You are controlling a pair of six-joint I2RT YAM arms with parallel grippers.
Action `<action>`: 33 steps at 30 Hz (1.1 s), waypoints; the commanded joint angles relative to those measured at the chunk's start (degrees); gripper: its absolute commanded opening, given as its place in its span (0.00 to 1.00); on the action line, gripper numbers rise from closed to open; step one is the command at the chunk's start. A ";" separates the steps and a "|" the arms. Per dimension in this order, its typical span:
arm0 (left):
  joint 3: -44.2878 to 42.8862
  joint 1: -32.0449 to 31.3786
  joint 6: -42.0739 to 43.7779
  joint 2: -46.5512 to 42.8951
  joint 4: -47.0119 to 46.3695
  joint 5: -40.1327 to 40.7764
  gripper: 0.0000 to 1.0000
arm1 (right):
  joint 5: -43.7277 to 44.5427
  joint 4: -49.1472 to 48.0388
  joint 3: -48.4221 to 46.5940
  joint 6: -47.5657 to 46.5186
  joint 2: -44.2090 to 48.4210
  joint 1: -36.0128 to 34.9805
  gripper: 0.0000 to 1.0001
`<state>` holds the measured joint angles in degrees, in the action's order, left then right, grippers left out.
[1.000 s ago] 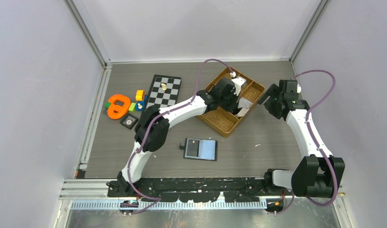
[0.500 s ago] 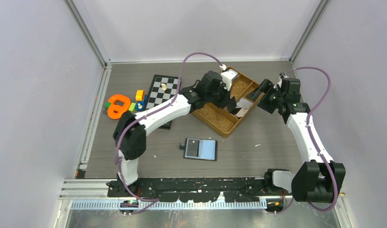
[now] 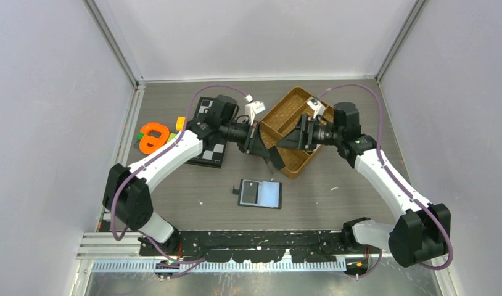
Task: Put the credit cards into the card holder
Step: Pick up the credit card from the storage box.
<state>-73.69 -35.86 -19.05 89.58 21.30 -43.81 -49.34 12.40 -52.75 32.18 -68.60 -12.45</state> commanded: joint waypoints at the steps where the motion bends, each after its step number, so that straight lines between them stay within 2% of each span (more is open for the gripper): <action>1: 2.17 1.16 -0.73 -5.79 0.87 -15.59 0.00 | -7.76 -1.95 -1.70 -0.35 0.92 -5.66 0.77; 6: 2.65 1.91 1.97 -7.55 4.85 -17.47 0.00 | -7.92 3.27 -3.49 -3.16 -0.35 -10.01 0.74; 8: 2.88 2.34 2.17 -8.09 5.15 -17.53 0.00 | -7.88 3.86 -3.37 -3.17 -0.37 -10.41 0.69; 14: 4.41 2.67 -1.38 -9.40 1.87 -16.13 0.00 | -8.97 2.88 -2.62 -1.50 0.49 -11.40 0.21; 16: 5.98 2.64 -3.51 -9.83 -1.94 -15.77 0.02 | -9.32 1.25 -1.96 -0.29 0.94 -11.46 0.12; 19: 7.96 2.69 -7.49 -9.73 -6.62 -15.80 0.08 | -9.39 -0.39 -1.15 1.00 1.35 -11.49 0.02; 20: 8.70 2.71 -8.87 -9.96 -8.36 -15.79 0.12 | -9.14 -0.47 -0.99 1.13 1.57 -11.54 0.01; 23: 11.57 2.63 -13.53 -11.41 -14.49 -13.90 0.41 | -5.35 -1.08 -0.16 1.08 2.91 -11.55 0.00; 25: 14.41 2.64 -17.72 -12.74 -20.21 -12.26 0.55 | -1.27 -4.19 1.56 2.48 4.81 -11.55 0.01; 27: 17.60 2.66 -22.54 -13.94 -27.11 -10.89 0.58 | 1.16 -10.71 4.15 6.48 6.54 -11.54 0.01; 29: 20.47 2.68 -27.48 -14.65 -33.95 -10.11 0.56 | 3.04 -16.33 6.28 8.80 8.03 -11.48 0.01; 33: 23.88 2.65 -33.09 -15.06 -41.01 -9.43 0.52 | 5.93 -21.13 8.23 11.01 9.85 -11.54 0.00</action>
<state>-52.14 -33.04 -42.94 76.51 -4.99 -54.70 -47.83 2.42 -45.80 38.94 -61.25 -23.68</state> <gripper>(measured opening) 0.544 0.021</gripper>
